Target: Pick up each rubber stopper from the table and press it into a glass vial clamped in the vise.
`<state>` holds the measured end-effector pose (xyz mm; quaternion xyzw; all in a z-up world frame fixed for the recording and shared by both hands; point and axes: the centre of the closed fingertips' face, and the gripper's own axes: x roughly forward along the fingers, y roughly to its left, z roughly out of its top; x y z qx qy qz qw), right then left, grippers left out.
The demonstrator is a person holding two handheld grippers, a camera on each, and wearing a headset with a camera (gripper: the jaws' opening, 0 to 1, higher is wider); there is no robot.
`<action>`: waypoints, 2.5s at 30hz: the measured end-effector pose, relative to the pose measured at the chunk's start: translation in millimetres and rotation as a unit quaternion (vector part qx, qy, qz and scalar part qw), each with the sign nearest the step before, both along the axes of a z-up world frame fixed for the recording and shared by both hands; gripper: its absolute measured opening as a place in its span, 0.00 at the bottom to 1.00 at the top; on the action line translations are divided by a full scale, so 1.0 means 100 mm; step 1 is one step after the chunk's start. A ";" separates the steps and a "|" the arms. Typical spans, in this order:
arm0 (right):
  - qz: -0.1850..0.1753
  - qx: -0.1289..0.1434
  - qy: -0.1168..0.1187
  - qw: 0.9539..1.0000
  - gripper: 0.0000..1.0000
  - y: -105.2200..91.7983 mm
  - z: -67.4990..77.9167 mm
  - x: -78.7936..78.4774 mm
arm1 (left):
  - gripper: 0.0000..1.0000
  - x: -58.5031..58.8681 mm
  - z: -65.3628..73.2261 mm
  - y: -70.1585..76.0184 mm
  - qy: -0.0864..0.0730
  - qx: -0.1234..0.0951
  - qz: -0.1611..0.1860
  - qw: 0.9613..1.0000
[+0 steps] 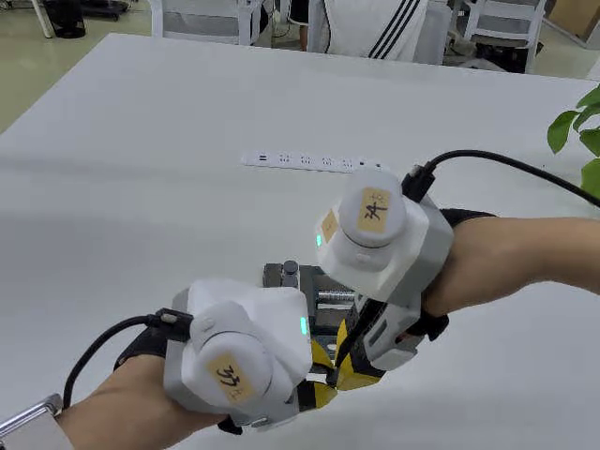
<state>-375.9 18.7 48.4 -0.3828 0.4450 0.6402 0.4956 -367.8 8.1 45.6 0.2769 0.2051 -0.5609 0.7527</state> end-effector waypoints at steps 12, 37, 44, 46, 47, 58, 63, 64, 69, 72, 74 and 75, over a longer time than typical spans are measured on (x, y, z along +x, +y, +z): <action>0.027 0.025 -0.012 0.999 0.07 -0.03 0.00 -0.03 | 0.04 0.00 -0.01 -0.02 0.015 -0.010 0.014 1.000; -0.004 0.163 -0.074 0.984 0.15 -0.07 0.26 0.02 | 0.04 -0.01 0.17 0.01 0.066 -0.100 0.055 0.991; 0.020 0.157 -0.086 0.984 0.14 -0.07 0.18 -0.06 | 0.04 -0.06 0.18 -0.03 0.070 -0.099 0.046 0.992; 0.022 0.157 -0.085 0.984 0.14 -0.07 0.18 -0.07 | 0.04 -0.06 0.18 -0.03 0.071 -0.100 0.047 0.991; 0.021 0.158 -0.084 0.984 0.13 -0.07 0.18 -0.07 | 0.04 -0.07 0.18 -0.03 0.071 -0.100 0.047 0.991; 0.022 0.164 -0.079 0.983 0.11 -0.02 0.18 -0.10 | 0.04 -0.08 0.18 -0.01 0.070 -0.101 0.048 0.991; 0.023 0.163 -0.078 0.983 0.11 0.00 0.17 -0.11 | 0.04 -0.08 0.18 0.00 0.070 -0.103 0.050 0.991; 0.024 0.163 -0.078 0.983 0.11 0.00 0.17 -0.11 | 0.04 -0.08 0.18 0.00 0.070 -0.104 0.050 0.991; 0.026 0.163 -0.078 0.983 0.10 0.01 0.17 -0.11 | 0.04 -0.08 0.17 0.01 0.072 -0.107 0.052 0.990; 0.029 0.163 -0.080 0.983 0.10 0.00 0.18 -0.10 | 0.04 -0.07 0.19 0.01 0.077 -0.113 0.057 0.989; 0.032 0.165 -0.083 0.982 0.10 0.01 0.20 -0.09 | 0.04 -0.06 0.20 0.02 0.079 -0.118 0.060 0.988; 0.031 0.165 -0.085 0.982 0.10 0.01 0.20 -0.09 | 0.04 -0.05 0.20 0.02 0.081 -0.120 0.062 0.987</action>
